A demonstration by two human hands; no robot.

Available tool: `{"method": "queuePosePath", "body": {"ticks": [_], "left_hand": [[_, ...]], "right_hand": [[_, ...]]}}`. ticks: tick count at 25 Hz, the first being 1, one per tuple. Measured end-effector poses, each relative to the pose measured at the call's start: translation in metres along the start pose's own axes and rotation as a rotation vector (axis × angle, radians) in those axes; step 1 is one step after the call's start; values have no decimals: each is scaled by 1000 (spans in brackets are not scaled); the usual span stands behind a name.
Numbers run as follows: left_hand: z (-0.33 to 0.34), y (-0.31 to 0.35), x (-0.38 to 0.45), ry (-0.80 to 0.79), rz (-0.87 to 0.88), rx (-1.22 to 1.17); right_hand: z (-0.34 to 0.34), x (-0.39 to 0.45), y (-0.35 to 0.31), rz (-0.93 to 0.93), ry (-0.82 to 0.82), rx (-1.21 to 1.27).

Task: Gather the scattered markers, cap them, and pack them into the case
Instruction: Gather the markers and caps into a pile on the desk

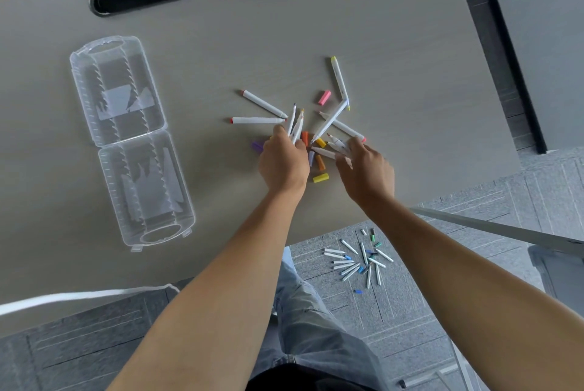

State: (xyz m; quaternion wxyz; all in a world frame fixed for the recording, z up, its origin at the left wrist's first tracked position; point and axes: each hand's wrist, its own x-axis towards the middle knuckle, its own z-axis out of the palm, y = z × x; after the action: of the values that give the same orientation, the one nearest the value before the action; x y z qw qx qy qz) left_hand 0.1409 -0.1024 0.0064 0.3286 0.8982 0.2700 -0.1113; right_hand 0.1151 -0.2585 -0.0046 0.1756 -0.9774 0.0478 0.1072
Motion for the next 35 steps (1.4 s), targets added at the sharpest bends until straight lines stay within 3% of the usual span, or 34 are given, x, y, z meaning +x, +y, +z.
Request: {"method": "queuePosePath", "body": {"ticks": [8,12,19,23,31,35], "left_hand": [[8,-1,0,-38,-20,59],[1,6,-9,-55,-49,-38],[-20,14,-32,-33,-148,-135],[-25,12,-25,-3,-117,-150],[-30,9,12,76,-45,40],[-25,3,29,104,-72,52]], "right_hand": [[5,7,-5,-48,-81,-82],[-1,4,-1,-82,-122,-138],[-15,-13,7,67,-61,-94],[-18,-8,5,96,-30,-30],[-15,2,2,85,31,9],[-9,9,7,112,-43,-91]]}}
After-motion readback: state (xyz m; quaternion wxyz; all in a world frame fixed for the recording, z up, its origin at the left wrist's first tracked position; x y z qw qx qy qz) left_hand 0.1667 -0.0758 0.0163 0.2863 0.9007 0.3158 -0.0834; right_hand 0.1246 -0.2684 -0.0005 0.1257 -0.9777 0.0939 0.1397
